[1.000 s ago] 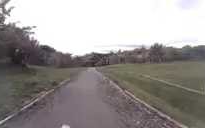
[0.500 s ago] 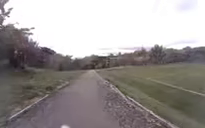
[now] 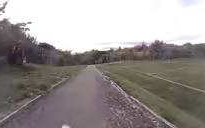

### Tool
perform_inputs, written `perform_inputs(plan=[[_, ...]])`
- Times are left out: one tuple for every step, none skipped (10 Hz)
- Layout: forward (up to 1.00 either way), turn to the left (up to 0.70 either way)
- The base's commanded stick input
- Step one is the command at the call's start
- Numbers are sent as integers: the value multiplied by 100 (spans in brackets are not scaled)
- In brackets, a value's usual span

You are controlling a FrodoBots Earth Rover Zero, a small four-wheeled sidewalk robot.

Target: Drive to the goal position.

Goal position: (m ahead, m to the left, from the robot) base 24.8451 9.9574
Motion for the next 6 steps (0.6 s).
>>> perform_inputs(plan=[[70,0],[70,19],[70,29],[70,35],[70,35],[70,29]])
